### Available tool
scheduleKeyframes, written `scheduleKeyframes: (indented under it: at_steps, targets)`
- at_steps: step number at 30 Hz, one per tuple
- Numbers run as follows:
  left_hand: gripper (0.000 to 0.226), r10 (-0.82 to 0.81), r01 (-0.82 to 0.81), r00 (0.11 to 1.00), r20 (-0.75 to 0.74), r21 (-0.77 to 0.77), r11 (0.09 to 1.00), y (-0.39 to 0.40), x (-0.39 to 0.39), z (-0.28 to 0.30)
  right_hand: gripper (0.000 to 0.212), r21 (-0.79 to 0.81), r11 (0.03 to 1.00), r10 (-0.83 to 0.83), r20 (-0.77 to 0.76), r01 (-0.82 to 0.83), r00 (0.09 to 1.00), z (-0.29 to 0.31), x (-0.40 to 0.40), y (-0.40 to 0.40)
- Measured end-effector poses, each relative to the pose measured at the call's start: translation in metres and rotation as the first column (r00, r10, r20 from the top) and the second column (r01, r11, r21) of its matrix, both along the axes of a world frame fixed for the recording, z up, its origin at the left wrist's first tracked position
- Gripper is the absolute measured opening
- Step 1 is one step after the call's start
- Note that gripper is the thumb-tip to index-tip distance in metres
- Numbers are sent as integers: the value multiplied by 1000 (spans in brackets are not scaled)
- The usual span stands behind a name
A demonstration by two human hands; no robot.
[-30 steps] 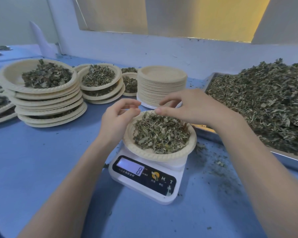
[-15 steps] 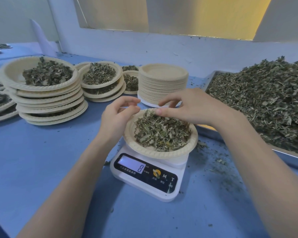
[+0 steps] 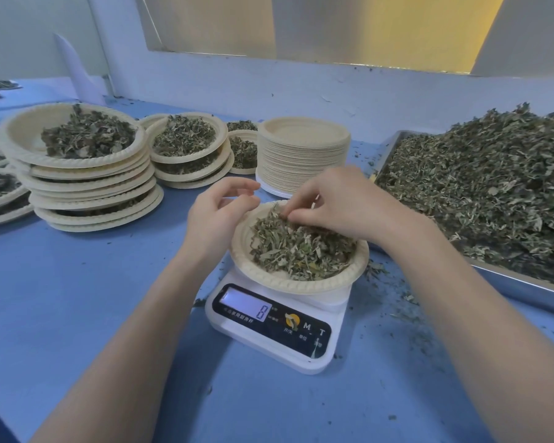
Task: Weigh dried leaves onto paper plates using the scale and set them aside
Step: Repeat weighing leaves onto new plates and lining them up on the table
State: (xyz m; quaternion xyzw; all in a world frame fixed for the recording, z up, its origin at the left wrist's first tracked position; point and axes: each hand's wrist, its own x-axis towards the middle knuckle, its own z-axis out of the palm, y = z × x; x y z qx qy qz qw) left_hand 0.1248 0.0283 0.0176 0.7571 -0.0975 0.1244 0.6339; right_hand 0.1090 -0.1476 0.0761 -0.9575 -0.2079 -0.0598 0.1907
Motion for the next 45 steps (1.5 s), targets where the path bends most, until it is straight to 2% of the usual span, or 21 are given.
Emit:
scheduleKeyframes:
  at_steps: [3,6,10,11,13,15,19,22,24,29,37,40,42,43,45]
  targets:
    - [29,5,-5,1000,-8,-2,1000,0,1,0,10,117,992,-47,93,36,994,7,0,-5]
    - [29,6,-6,1000,-13,3,1000,0,1,0,8,184,983,-32,63,20,997,10,-1,-10]
    - [30,11,-11,1000,-13,7,1000,1,0,1,35,-62,998,24,-75,-28,997,1,-4,0]
    - [31,14,-14,1000,-13,6,1000,1,0,1,37,-121,992,32,-72,-41,997,-2,-4,3]
    - [33,20,-20,1000,-15,0,1000,1,0,1,25,-142,989,44,-16,-46,999,-3,-3,7]
    - [34,21,-21,1000,-17,-11,1000,1,0,1,13,-72,997,24,61,-19,998,2,-3,4]
    - [34,19,-19,1000,-21,-12,1000,1,0,0,6,188,982,-67,182,32,981,15,-5,-9]
    - [20,26,-26,1000,-13,0,1000,2,2,-2,6,297,954,-121,239,46,964,21,-6,-17]
    - [18,32,-32,999,-6,5,999,2,2,-2,6,310,948,-145,244,65,959,22,-5,-20]
    - [36,33,-33,999,-15,6,999,1,0,0,6,271,958,-159,215,97,964,18,-3,-21]
    - [33,20,-20,1000,-16,17,1000,0,0,-1,6,289,954,-138,170,84,976,14,-2,-14]
    - [32,14,-14,1000,-13,15,1000,-1,0,-2,7,229,968,-144,173,103,974,12,2,-13]
    - [32,19,-18,1000,-14,19,1000,0,1,-1,11,112,967,-251,227,231,941,10,8,-22]
    - [33,21,-21,1000,-12,21,1000,0,1,-1,14,32,942,-330,253,333,909,8,12,-30]
    - [33,22,-22,1000,-7,25,999,0,1,-2,25,-169,821,-511,212,546,833,2,18,-46]
